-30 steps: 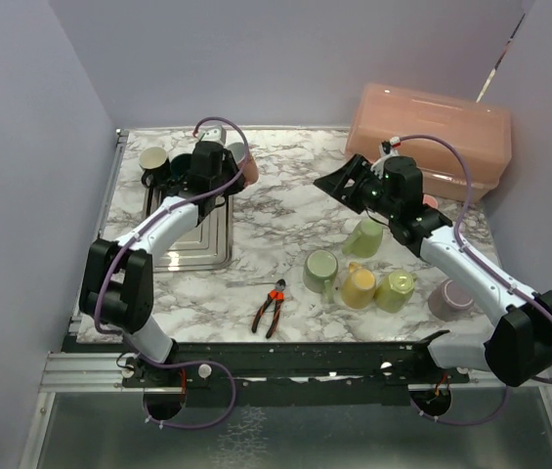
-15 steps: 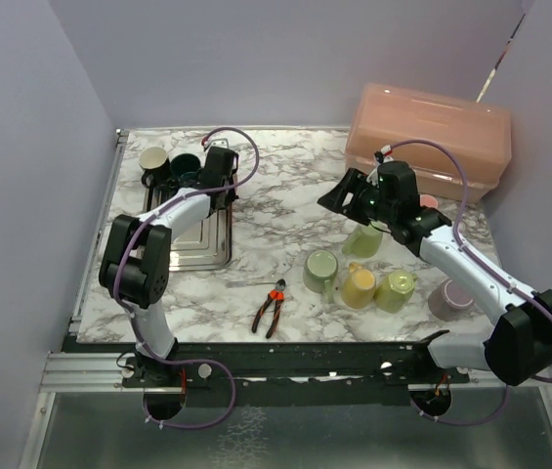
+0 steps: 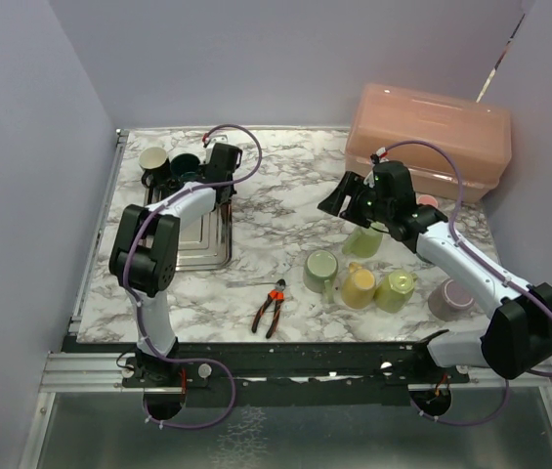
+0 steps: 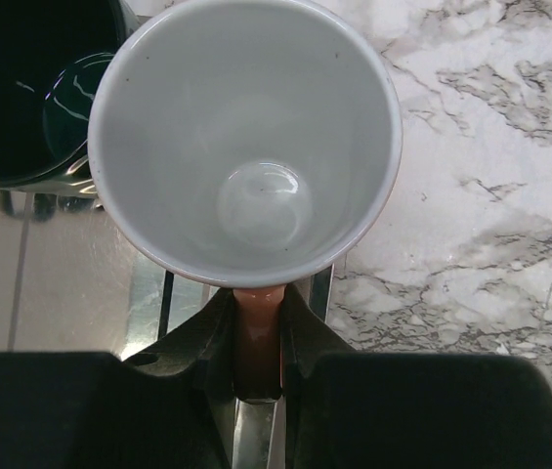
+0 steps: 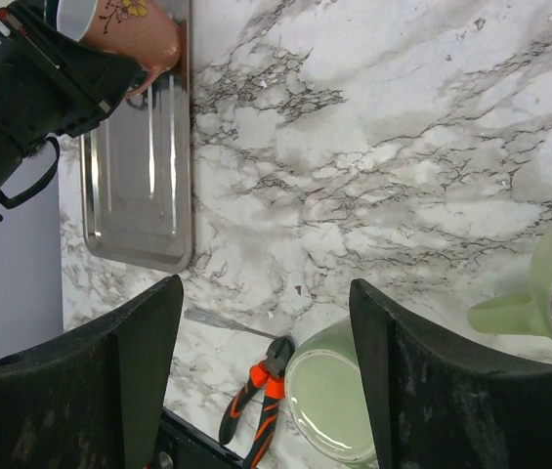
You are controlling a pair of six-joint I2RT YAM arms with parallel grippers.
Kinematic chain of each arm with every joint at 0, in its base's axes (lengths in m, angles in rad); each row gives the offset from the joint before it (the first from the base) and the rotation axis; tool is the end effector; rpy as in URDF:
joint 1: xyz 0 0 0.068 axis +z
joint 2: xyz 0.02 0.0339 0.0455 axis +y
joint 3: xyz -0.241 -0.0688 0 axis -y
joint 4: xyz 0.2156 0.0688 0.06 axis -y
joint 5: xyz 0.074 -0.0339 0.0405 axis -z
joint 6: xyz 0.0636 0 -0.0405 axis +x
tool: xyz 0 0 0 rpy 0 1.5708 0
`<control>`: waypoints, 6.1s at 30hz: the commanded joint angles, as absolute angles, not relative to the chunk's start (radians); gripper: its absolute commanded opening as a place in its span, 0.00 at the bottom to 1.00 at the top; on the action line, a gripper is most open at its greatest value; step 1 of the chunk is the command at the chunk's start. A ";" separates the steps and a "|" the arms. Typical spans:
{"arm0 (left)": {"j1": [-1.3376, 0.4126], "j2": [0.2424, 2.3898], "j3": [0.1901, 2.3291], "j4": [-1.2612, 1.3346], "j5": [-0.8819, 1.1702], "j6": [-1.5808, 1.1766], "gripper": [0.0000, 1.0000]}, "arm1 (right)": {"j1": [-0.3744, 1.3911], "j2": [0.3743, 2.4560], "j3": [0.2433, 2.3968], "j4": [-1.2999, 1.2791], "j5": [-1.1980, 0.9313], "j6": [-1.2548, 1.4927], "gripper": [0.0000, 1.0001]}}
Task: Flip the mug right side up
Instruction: Place the cup on the tray, then turn over the cup at the center of the board.
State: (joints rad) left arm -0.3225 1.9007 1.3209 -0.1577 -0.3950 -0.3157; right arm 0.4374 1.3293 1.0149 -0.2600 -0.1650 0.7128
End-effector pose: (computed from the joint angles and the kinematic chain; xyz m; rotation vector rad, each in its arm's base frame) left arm 0.3962 -0.1066 0.1843 -0.1903 2.2348 0.1143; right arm 0.2680 0.1369 0.2636 0.2092 2.2492 0.8242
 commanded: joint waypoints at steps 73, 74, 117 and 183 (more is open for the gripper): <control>-0.284 1.538 1.116 -0.161 -0.001 -0.440 0.88 | 0.441 1.109 0.963 -0.663 0.285 0.569 0.78; -0.284 1.502 1.093 -0.161 -0.001 -0.446 0.88 | 0.440 1.106 0.945 -0.667 0.313 0.576 0.79; -0.284 1.164 0.788 -0.145 -0.034 -0.537 0.89 | 0.440 1.533 1.045 -0.459 0.202 0.570 0.55; -0.284 1.165 0.719 -0.055 0.059 -0.543 0.99 | 0.443 1.583 1.193 -0.396 0.211 0.466 0.01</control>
